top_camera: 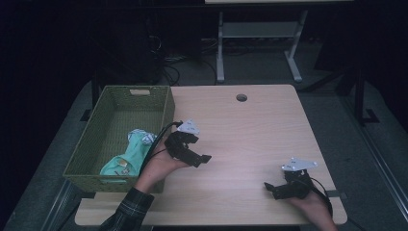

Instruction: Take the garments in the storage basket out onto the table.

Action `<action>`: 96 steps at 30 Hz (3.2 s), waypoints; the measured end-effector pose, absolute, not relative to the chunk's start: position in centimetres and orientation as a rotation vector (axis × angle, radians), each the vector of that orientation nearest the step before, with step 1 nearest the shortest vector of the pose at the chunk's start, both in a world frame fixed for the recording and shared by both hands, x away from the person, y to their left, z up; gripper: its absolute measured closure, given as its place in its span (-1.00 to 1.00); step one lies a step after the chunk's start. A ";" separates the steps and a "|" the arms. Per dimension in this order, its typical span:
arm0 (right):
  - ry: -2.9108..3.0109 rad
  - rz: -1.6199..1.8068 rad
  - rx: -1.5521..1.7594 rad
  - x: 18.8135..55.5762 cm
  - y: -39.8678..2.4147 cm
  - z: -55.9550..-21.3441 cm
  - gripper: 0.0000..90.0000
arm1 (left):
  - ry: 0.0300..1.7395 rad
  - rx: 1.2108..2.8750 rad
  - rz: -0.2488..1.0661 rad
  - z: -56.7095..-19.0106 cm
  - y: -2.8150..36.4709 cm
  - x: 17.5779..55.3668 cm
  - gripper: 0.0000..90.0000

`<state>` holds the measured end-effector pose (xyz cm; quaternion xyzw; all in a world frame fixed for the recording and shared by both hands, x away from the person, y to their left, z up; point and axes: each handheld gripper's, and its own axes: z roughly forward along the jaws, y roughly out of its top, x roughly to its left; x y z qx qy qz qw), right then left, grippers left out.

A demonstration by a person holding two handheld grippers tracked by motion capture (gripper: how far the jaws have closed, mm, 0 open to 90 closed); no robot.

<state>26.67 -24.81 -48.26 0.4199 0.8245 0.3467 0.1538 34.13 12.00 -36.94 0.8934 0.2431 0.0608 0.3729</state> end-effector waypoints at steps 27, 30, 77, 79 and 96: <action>2.363 0.995 1.199 26.7 -24.8 -48.3 -0.97 | 0.683 2.246 0.211 -34.8 15.2 34.3 -0.65; 2.363 0.995 1.199 26.7 -24.8 -48.3 -0.97 | 0.696 2.239 0.206 -34.7 15.4 34.3 -0.65; 2.363 0.996 1.199 26.7 -24.8 -48.3 -0.97 | 0.846 2.202 0.313 -33.7 22.7 34.6 -0.65; 2.363 0.995 1.200 26.7 -24.8 -48.3 -0.97 | 0.849 2.199 0.314 -33.8 22.9 34.6 -0.65; 2.363 0.996 1.203 26.7 -24.8 -48.3 -0.97 | 0.923 2.156 0.361 -34.2 26.5 34.7 -0.65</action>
